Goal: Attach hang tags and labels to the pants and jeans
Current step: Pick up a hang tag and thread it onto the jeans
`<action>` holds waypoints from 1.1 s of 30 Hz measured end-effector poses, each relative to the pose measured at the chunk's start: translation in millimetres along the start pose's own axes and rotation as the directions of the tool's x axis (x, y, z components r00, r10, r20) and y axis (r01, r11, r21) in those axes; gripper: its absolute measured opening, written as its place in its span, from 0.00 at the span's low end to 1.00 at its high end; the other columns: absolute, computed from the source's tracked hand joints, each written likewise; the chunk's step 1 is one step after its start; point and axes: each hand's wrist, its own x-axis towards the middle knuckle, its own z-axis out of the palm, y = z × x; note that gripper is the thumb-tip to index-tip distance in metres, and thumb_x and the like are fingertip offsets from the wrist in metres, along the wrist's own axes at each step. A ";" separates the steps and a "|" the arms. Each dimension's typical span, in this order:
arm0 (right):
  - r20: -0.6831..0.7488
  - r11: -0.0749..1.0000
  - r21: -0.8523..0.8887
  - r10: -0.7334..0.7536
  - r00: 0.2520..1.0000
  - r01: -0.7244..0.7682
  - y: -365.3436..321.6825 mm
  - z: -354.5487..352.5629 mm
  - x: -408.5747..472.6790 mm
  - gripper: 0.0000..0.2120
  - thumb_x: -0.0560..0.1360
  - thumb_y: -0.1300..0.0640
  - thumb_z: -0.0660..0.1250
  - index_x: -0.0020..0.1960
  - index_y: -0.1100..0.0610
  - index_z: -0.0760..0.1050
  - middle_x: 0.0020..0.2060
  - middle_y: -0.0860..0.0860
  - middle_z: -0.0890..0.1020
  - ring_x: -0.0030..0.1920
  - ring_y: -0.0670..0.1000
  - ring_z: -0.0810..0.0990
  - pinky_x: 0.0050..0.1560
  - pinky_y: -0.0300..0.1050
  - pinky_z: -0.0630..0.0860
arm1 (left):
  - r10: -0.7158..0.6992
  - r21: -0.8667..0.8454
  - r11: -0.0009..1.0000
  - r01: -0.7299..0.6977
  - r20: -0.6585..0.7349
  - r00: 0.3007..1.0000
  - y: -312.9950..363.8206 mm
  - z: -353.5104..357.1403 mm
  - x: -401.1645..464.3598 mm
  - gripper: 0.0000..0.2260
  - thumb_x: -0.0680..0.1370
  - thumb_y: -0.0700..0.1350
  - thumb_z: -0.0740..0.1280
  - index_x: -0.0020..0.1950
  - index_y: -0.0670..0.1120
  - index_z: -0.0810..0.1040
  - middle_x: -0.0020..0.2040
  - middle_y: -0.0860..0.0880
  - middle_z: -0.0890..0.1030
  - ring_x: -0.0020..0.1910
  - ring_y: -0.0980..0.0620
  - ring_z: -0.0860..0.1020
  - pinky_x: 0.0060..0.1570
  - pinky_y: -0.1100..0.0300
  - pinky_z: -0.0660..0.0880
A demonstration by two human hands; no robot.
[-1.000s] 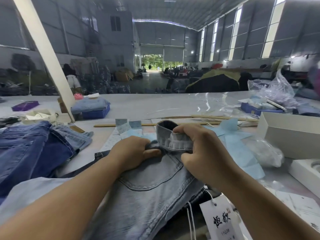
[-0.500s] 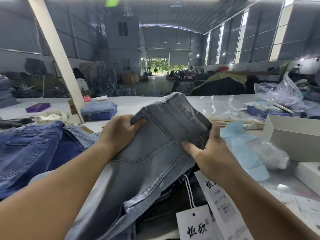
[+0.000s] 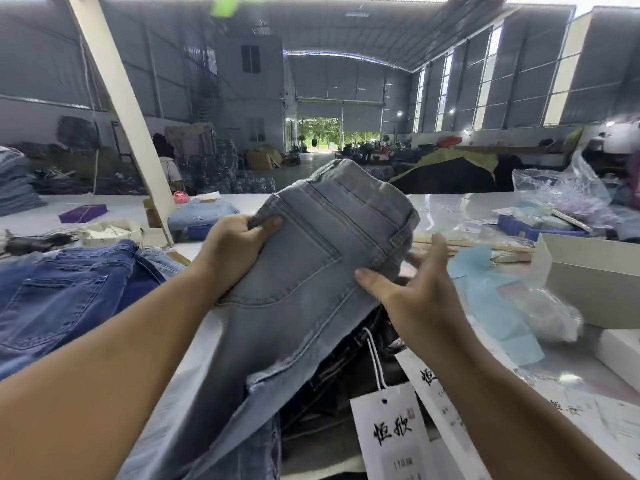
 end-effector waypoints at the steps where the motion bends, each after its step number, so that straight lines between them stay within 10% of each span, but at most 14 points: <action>1: 0.052 0.995 0.093 0.033 0.998 -0.038 -4.3 10.3 3.3 0.42 0.68 0.48 0.78 0.73 0.52 0.57 0.56 0.38 0.76 0.52 0.39 0.79 0.50 0.29 0.72 | 0.006 0.014 1.000 -0.006 -0.022 1.000 -0.9 -6.4 -0.7 0.14 0.79 0.53 0.67 0.38 0.48 0.82 0.31 0.55 0.80 0.29 0.60 0.75 0.28 0.71 0.70; 6: 0.074 0.966 0.248 0.059 0.996 -0.075 -19.6 42.6 18.7 0.34 0.68 0.57 0.78 0.67 0.47 0.63 0.53 0.39 0.77 0.52 0.43 0.80 0.52 0.43 0.80 | -0.025 -0.004 1.000 0.025 -0.071 0.997 -4.1 -28.4 -8.1 0.15 0.78 0.57 0.67 0.41 0.48 0.83 0.32 0.57 0.83 0.33 0.59 0.79 0.33 0.68 0.73; 10: -0.049 0.972 0.135 -0.185 0.981 0.190 -41.0 57.0 17.4 0.39 0.68 0.64 0.75 0.71 0.44 0.60 0.50 0.38 0.78 0.42 0.33 0.80 0.31 0.29 0.76 | -0.061 -0.052 0.997 0.062 0.009 0.998 -7.2 -53.0 -9.9 0.17 0.75 0.58 0.66 0.54 0.47 0.83 0.48 0.48 0.85 0.51 0.44 0.82 0.56 0.47 0.78; 13: -0.055 0.902 0.309 -0.301 0.952 0.303 -57.0 67.5 12.2 0.39 0.68 0.69 0.72 0.72 0.47 0.60 0.58 0.42 0.79 0.46 0.40 0.83 0.31 0.31 0.76 | -0.117 -0.399 0.908 0.129 0.054 0.992 -1.6 -54.9 -13.6 0.08 0.80 0.47 0.67 0.49 0.43 0.81 0.40 0.47 0.86 0.41 0.46 0.84 0.43 0.56 0.82; 18: 0.172 0.962 0.250 -0.158 0.972 0.112 -70.0 77.7 17.7 0.13 0.67 0.58 0.72 0.51 0.52 0.77 0.32 0.44 0.83 0.29 0.44 0.80 0.24 0.40 0.73 | -0.085 -0.599 0.761 0.248 0.287 0.954 -8.4 -70.8 -23.0 0.08 0.71 0.44 0.71 0.48 0.44 0.83 0.44 0.44 0.85 0.40 0.48 0.84 0.39 0.59 0.81; 22: 0.365 0.839 0.469 0.099 0.926 -0.275 -66.7 84.9 28.7 0.12 0.69 0.68 0.70 0.50 0.57 0.80 0.43 0.57 0.86 0.45 0.61 0.85 0.50 0.63 0.81 | -0.124 -0.614 0.742 0.269 0.269 0.955 -18.7 -75.2 -26.9 0.13 0.69 0.40 0.71 0.53 0.42 0.83 0.49 0.41 0.85 0.43 0.46 0.85 0.41 0.56 0.82; 28: 0.299 0.775 0.544 0.177 0.938 -0.320 -41.2 71.4 20.9 0.12 0.70 0.73 0.65 0.47 0.61 0.81 0.41 0.61 0.86 0.43 0.63 0.85 0.47 0.63 0.82 | -0.151 -0.310 0.888 0.341 0.504 0.851 -25.5 -67.2 -26.5 0.17 0.71 0.38 0.76 0.59 0.44 0.81 0.53 0.43 0.85 0.52 0.44 0.84 0.45 0.56 0.81; 33: 0.335 0.863 0.322 0.282 0.899 -0.390 -14.0 57.6 5.1 0.09 0.71 0.71 0.66 0.45 0.59 0.80 0.41 0.63 0.84 0.40 0.64 0.84 0.43 0.66 0.81 | -0.333 0.147 0.930 0.336 0.722 0.607 -29.5 -36.3 -33.0 0.18 0.70 0.47 0.79 0.57 0.49 0.80 0.49 0.52 0.86 0.47 0.54 0.85 0.43 0.64 0.80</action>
